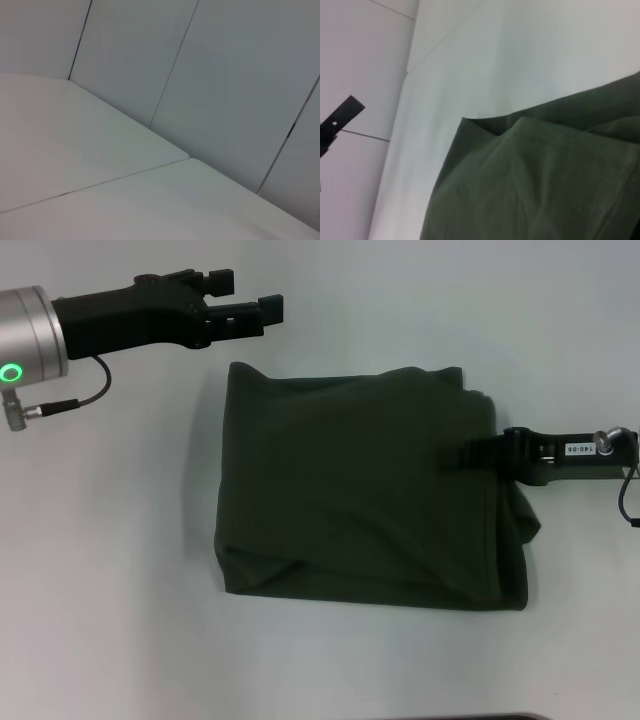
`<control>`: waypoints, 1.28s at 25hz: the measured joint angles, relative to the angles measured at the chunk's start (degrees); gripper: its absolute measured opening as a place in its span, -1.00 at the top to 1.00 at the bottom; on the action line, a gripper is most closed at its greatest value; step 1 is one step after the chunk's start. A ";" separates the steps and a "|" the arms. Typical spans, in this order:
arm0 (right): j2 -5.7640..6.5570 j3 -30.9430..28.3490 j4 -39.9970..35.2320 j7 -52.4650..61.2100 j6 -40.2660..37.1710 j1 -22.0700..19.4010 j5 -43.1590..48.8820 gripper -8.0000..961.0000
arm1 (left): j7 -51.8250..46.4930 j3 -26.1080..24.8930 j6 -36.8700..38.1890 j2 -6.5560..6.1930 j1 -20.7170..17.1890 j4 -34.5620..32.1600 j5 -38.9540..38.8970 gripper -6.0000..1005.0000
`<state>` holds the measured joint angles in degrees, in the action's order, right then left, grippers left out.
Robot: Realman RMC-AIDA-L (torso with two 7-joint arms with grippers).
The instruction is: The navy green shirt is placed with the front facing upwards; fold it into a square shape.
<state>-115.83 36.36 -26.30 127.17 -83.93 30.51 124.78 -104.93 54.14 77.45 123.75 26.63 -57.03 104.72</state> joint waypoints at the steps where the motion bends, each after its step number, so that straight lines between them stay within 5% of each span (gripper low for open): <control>1: 0.02 -0.01 -0.06 -0.03 -0.40 -0.11 -0.11 -0.01 | 0.00 0.01 -0.01 0.00 0.00 0.00 0.01 -0.80; 13: 0.72 -2.11 -0.45 -1.61 -1.59 -0.06 -0.48 0.90 | -0.26 0.04 -0.02 0.04 0.11 0.06 -0.03 -0.80; 24: 0.32 -2.59 -7.04 -0.16 -8.59 1.29 -3.18 0.90 | -0.46 -0.01 -0.02 -0.02 0.34 0.09 -0.05 -0.80; 32: 2.05 -3.44 -7.56 0.47 -9.71 0.31 -4.01 0.90 | -0.63 -0.01 -0.02 0.00 0.36 0.09 -0.05 -0.80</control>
<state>-113.78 32.92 -33.87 127.64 -93.65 30.83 120.77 -105.57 54.14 77.43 123.75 26.99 -56.95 104.67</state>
